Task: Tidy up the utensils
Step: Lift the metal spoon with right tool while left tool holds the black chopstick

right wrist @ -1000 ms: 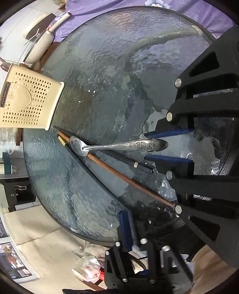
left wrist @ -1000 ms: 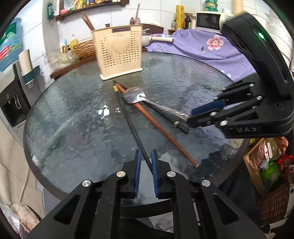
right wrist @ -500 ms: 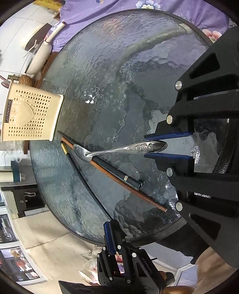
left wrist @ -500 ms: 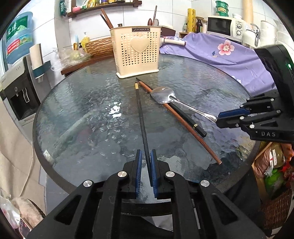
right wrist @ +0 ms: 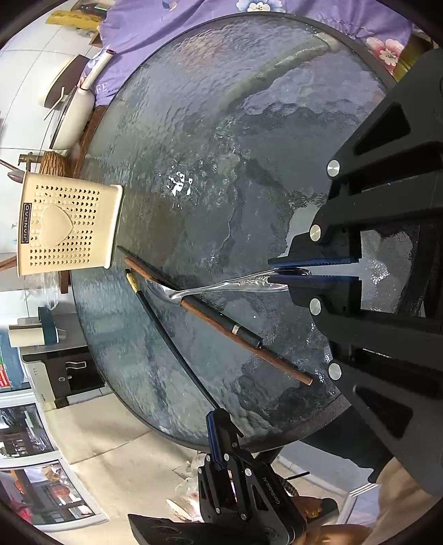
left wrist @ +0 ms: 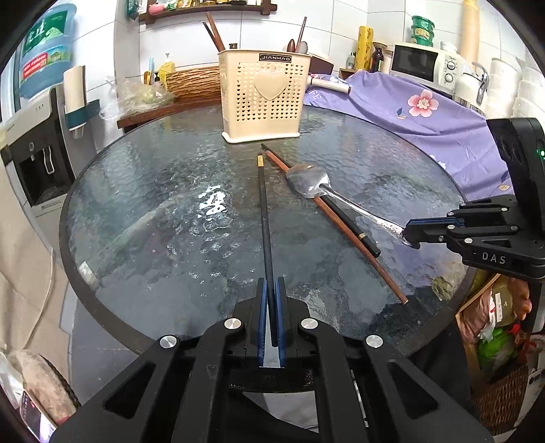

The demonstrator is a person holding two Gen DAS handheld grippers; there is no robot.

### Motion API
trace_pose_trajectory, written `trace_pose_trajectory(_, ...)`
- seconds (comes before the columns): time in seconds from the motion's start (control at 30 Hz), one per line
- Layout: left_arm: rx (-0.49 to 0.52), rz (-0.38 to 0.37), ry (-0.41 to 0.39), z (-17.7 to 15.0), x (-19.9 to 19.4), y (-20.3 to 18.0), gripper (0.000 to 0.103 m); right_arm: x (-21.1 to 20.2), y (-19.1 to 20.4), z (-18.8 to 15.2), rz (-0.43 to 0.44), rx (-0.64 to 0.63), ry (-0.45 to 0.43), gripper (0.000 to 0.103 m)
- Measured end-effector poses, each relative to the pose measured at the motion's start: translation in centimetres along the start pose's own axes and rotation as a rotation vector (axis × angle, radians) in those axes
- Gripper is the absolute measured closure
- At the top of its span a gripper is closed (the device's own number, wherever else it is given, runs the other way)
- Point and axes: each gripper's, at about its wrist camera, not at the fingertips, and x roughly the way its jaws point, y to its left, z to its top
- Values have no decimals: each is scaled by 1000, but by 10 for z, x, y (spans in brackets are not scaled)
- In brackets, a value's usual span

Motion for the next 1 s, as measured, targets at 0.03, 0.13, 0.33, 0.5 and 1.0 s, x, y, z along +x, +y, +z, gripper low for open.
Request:
trace_pose_trajectory(0.03,-4,0,-1,0,0,1,98,-1,0,0,1,3,-5,100)
trace_pose_trajectory(0.13,-14,-2,-4,0,-2,3,98,-3,-1,-1,5,10,-14,100)
trace_pose_trajectory(0.33,-33,-6,-24,2,-8,7,98,-7,-1,-1,6,16,-32,101)
trace_pose_trajectory(0.5,-37,-2,-51,6,-15,8,99,-19,4,2,-5,-8,-65,102)
trace_pose_trajectory(1.0,-32,14,-167,32,-42,14,99,-56,7,31,-16,-38,-173,102)
